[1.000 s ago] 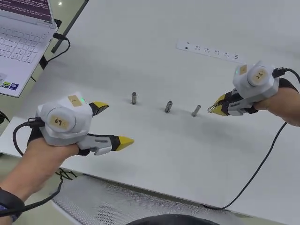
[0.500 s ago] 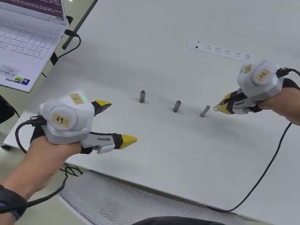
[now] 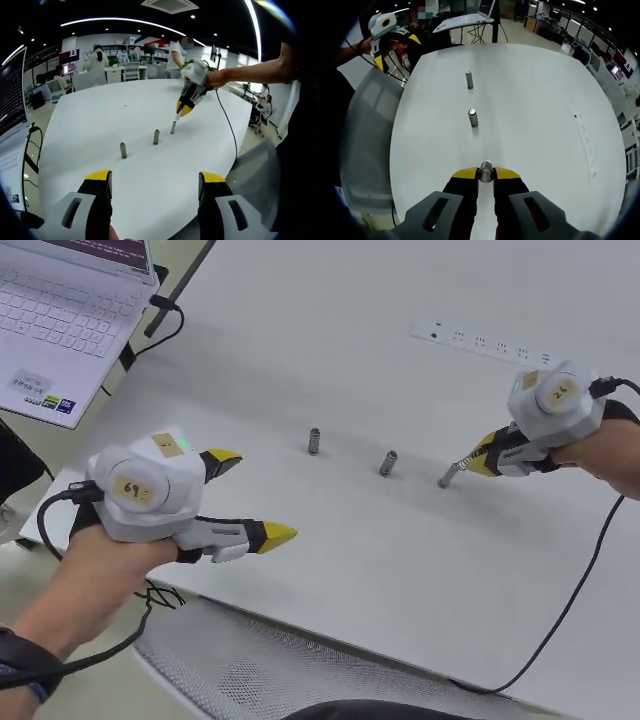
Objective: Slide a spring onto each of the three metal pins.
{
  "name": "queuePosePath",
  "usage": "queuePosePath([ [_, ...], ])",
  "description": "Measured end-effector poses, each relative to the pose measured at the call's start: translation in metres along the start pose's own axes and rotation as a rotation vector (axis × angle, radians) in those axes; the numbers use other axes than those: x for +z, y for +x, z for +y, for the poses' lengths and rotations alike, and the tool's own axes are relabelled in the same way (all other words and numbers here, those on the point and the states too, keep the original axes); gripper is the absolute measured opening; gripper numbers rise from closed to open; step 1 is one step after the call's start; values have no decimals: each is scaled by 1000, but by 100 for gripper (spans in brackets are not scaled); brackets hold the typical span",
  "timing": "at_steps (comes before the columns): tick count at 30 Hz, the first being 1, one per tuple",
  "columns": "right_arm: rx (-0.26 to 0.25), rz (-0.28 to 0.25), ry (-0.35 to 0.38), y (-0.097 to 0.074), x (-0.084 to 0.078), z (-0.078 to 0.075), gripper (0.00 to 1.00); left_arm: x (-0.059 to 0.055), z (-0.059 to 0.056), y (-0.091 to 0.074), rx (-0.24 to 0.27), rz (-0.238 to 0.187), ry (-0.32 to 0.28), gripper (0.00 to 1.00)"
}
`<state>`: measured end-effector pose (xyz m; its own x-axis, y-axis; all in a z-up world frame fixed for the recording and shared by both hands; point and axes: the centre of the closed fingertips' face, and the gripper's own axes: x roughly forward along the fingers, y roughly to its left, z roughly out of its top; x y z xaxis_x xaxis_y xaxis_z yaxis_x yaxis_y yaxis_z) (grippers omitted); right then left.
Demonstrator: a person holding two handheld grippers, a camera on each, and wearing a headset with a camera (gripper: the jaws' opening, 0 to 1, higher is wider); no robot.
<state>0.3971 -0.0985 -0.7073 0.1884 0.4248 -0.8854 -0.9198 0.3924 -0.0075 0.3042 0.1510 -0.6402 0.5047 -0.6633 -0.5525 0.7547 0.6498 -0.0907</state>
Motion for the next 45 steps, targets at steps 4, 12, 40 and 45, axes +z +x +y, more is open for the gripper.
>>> queuePosePath([
  [4, 9, 9, -9, 3, 1, 2, 9, 0, 1, 0, 1, -1, -2, 66],
  [12, 19, 15, -17, 7, 1, 1, 9, -1, 1, 0, 0, -1, -13, 66],
  [40, 58, 86, -78, 35, -5, 2, 9, -7, 5, -2, 9, 17, -25, 65],
  [45, 67, 102, -96, 41, -8, 1, 9, -8, 6, -3, 13, 22, -29, 65],
])
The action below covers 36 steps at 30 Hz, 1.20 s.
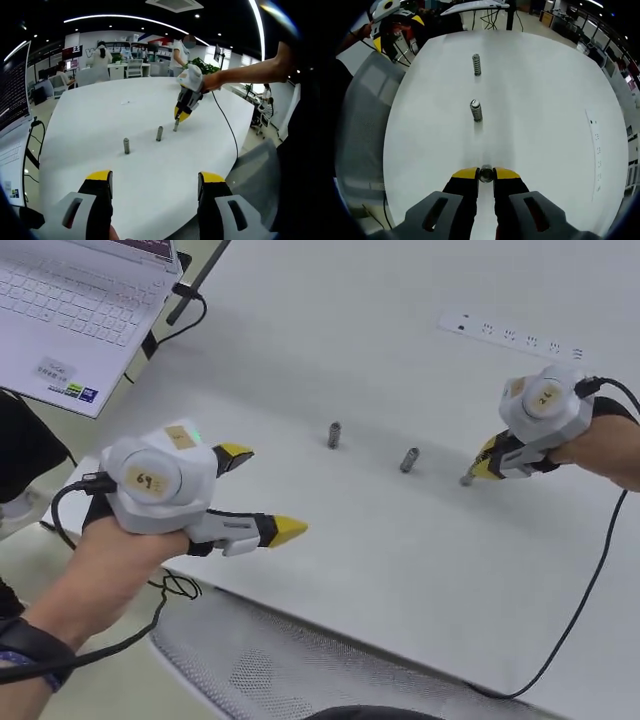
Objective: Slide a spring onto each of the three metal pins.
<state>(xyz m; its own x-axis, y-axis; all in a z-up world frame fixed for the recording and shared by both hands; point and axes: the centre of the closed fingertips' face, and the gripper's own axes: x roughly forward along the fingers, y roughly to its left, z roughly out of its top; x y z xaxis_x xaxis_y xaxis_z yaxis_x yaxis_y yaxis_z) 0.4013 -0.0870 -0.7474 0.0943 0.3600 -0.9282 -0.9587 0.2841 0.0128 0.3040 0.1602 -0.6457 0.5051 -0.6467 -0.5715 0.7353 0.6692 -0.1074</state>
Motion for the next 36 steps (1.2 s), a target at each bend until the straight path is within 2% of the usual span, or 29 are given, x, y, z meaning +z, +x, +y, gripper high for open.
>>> queuePosePath([
  [20, 24, 47, -32, 17, -8, 0, 9, 5, 4, 2, 5, 9, 3, 65],
  [36, 27, 53, -28, 18, -7, 2, 12, 8, 4, 1, 7, 3, 7, 65],
])
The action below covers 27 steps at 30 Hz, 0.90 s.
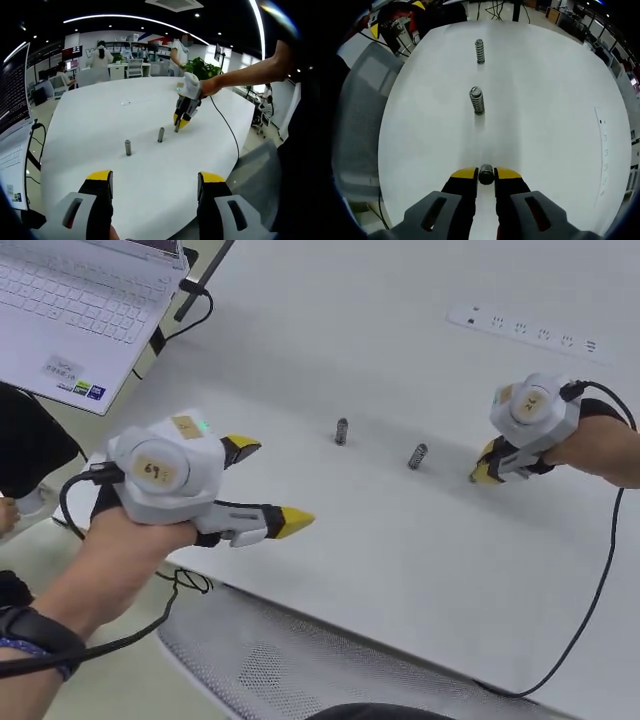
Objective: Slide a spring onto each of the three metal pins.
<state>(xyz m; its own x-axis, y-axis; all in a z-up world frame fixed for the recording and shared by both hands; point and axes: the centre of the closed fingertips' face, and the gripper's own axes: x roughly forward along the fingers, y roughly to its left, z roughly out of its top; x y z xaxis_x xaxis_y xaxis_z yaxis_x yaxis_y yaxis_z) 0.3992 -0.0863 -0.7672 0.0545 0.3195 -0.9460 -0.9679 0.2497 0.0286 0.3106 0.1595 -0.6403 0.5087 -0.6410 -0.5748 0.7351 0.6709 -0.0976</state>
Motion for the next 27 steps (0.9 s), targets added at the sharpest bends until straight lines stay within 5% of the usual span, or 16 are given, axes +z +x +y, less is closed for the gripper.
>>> queuePosePath([
  [16, -45, -41, 46, -24, 0, 2, 23, 6, -4, 4, -17, -18, 13, 65],
  [27, -113, -162, 174, -45, 5, 0, 24, 8, 1, 3, -15, -32, 8, 65],
])
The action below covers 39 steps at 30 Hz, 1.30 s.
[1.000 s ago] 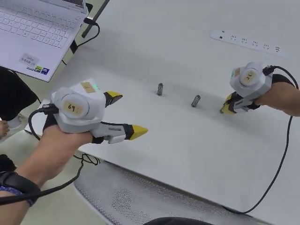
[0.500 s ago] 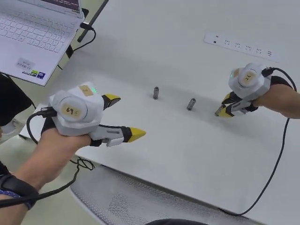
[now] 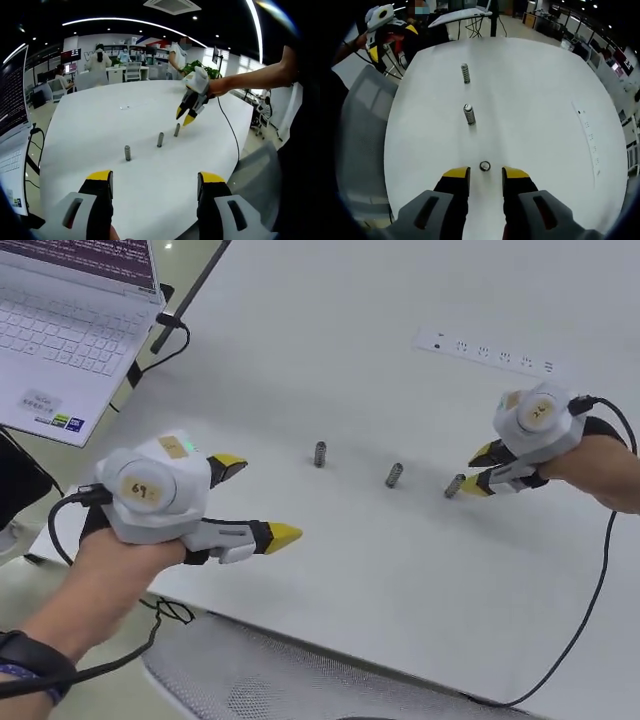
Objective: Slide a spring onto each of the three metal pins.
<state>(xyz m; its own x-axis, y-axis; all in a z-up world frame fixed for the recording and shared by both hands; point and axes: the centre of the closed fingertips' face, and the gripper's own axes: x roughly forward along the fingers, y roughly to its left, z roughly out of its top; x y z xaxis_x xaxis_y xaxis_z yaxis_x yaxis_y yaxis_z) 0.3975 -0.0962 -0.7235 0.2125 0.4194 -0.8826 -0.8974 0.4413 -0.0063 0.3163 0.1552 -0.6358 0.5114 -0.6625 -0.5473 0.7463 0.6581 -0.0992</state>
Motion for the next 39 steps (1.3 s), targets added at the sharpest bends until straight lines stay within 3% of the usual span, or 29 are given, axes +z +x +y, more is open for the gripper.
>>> queuePosePath([
  [8, -45, -46, 55, -9, -7, 1, 25, 1, 4, 1, -5, -5, -3, 64],
  [20, -109, -213, 186, -31, 0, 9, 28, 5, 3, 3, -18, -11, 3, 64],
  [39, -176, -358, 334, -59, -8, 39, 38, 11, 4, 6, -32, -27, 12, 63],
])
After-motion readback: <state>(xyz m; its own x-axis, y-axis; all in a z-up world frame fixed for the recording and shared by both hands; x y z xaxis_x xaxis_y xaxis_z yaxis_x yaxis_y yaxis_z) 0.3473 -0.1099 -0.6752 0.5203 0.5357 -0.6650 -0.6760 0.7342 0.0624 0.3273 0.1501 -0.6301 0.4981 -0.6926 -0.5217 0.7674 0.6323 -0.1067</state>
